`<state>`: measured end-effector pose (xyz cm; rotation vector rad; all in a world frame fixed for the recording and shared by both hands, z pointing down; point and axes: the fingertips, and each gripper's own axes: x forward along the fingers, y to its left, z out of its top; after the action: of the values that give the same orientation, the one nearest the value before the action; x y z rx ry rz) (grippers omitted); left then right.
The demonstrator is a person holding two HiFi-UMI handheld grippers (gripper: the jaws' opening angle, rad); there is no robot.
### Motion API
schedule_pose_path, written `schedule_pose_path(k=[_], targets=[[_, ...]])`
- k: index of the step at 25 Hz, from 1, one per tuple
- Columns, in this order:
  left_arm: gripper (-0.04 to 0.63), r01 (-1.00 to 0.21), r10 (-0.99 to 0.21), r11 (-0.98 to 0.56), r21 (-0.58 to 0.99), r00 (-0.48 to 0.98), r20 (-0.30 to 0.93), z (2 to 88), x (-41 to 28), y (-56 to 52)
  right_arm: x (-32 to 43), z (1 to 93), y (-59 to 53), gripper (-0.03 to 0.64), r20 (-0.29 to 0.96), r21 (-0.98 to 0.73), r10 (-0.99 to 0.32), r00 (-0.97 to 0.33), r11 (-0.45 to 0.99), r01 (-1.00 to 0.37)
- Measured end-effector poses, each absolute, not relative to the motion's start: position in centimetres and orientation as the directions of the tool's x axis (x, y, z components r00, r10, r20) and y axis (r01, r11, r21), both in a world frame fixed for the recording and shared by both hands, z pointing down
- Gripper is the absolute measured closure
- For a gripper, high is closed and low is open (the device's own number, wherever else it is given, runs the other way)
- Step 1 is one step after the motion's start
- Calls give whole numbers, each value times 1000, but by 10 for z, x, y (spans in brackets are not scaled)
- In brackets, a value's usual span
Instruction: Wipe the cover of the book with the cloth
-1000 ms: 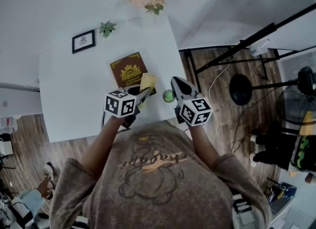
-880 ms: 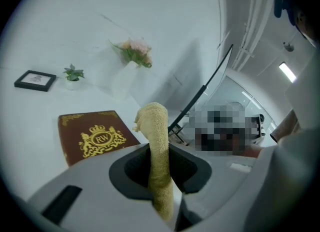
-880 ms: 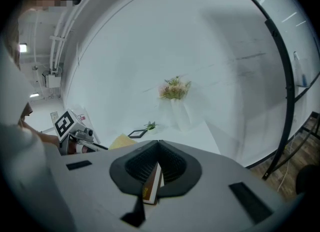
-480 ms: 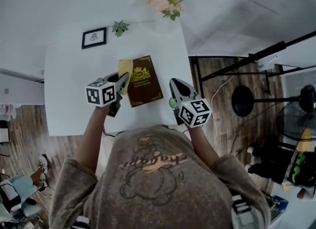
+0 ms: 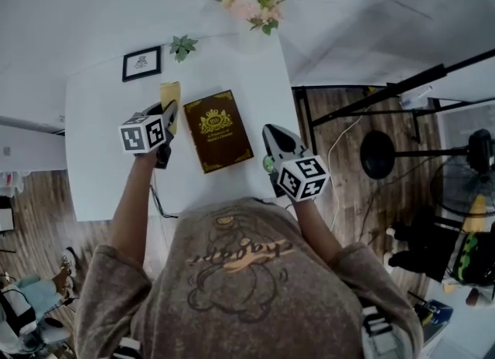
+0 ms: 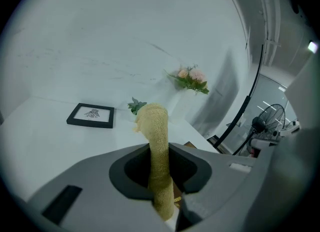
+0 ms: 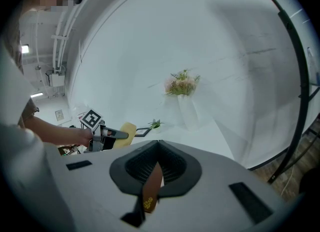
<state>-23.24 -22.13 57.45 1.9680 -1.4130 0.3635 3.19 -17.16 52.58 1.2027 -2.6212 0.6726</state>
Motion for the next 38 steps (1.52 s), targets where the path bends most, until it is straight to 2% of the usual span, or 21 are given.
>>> schedule_pose_path(k=[18, 38], targets=[[534, -918, -624, -307, 250, 392, 676, 620, -186, -247, 60, 532, -164, 612, 368, -325, -720, -589, 494, -807], [534, -914, -607, -347, 211, 391, 692, 618, -158, -248, 87, 531, -148, 612, 364, -318, -755, -546, 450, -835]])
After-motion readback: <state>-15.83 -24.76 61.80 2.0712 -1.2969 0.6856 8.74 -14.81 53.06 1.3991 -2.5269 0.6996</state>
